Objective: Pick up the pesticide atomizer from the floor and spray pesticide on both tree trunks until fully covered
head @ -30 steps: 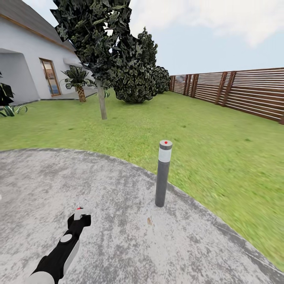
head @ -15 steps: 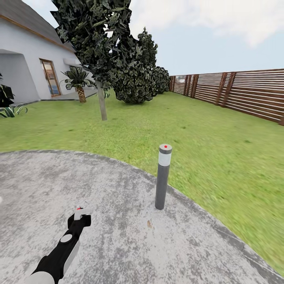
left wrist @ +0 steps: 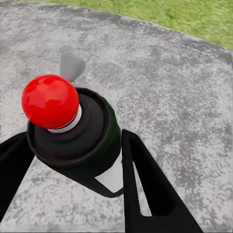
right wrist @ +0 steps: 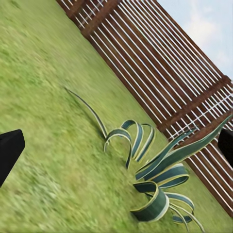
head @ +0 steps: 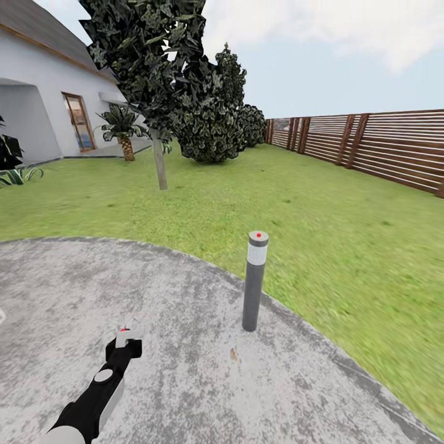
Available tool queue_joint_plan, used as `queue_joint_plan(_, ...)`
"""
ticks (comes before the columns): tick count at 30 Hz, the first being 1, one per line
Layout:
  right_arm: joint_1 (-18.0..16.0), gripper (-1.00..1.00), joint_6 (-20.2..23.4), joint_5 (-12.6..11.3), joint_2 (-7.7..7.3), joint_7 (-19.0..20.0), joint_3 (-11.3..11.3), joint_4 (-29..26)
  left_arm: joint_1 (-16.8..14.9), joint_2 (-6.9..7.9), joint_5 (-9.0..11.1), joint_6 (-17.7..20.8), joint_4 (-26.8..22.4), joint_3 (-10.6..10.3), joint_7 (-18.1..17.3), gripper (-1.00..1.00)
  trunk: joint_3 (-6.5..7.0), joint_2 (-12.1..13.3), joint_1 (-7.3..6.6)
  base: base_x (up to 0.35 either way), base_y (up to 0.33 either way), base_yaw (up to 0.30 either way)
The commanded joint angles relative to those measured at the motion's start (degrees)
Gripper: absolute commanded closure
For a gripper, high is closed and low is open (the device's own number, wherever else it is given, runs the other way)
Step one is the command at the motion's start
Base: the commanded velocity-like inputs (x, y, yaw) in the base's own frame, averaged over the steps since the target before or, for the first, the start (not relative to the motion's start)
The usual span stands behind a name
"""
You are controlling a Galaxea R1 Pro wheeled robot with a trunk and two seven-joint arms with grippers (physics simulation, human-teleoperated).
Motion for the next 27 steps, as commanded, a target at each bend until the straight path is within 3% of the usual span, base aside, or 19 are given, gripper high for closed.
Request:
queue_joint_plan(1,0.0,-1.0,-0.2,0.0,-0.01,0.0,-0.2,0.1,0.0,0.03,0.1,-0.3,2.5,0.0,0.1,1.0,0.14,0.4,-0.24,0.0,0.0,0.0)
queue_joint_plan(8,0.0,-1.0,-0.3,-0.3,-0.03,-0.2,-0.3,0.0,0.0,0.05,0.3,-4.4,8.2,0.0,0.3,1.0,1.39,3.2,-1.77,0.0,0.0,0.0)
queue_joint_plan(27,0.0,-1.0,-0.4,-0.6,0.24,-0.5,-0.3,-0.2,0.0,0.0,0.5,-5.2,9.0,0.3,0.3,1.0,4.8,10.8,-5.95,0.0,0.0,0.0)
